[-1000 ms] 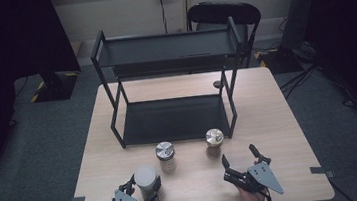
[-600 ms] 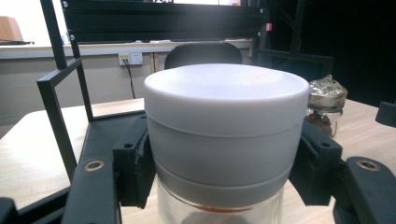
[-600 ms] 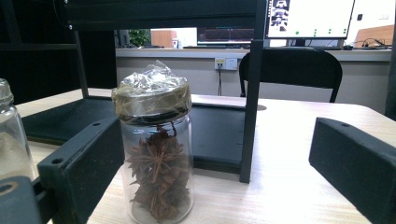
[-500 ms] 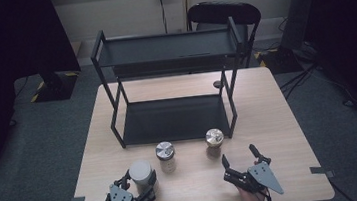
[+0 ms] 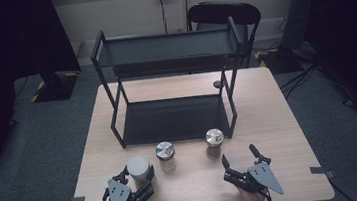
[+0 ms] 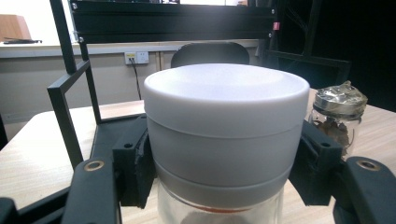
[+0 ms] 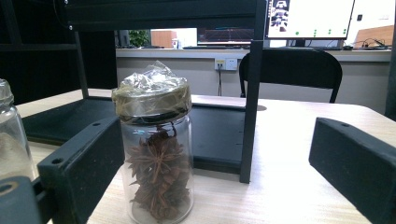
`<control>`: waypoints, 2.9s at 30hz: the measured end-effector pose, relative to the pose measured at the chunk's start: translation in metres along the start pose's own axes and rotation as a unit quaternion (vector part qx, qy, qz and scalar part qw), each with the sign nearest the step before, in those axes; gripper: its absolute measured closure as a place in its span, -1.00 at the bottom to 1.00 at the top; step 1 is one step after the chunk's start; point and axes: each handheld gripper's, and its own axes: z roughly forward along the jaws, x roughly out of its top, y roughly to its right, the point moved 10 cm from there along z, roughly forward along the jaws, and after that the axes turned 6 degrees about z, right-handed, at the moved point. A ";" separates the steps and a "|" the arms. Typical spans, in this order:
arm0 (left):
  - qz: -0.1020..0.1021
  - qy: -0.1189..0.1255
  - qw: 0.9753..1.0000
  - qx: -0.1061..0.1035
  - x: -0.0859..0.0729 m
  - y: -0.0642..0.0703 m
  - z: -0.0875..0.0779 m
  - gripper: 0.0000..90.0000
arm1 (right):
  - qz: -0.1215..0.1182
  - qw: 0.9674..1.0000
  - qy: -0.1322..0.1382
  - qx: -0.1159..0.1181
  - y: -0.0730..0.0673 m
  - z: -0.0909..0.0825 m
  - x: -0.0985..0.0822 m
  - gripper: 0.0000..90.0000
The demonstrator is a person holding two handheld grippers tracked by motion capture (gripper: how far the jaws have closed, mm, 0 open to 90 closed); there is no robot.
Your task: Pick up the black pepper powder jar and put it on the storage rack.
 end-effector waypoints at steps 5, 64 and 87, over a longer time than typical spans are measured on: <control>-0.002 0.000 1.000 0.003 0.002 -0.003 0.003 -0.24 | 0.000 1.000 0.000 0.000 0.000 0.000 0.000 -0.95; 0.002 -0.038 0.999 0.033 0.022 -0.034 0.061 -0.24 | 0.001 1.000 0.001 0.002 0.000 -0.001 0.000 -0.94; -0.012 -0.043 0.998 0.044 0.032 -0.048 0.090 -0.24 | 0.001 1.000 0.002 0.004 0.001 -0.001 0.000 -0.94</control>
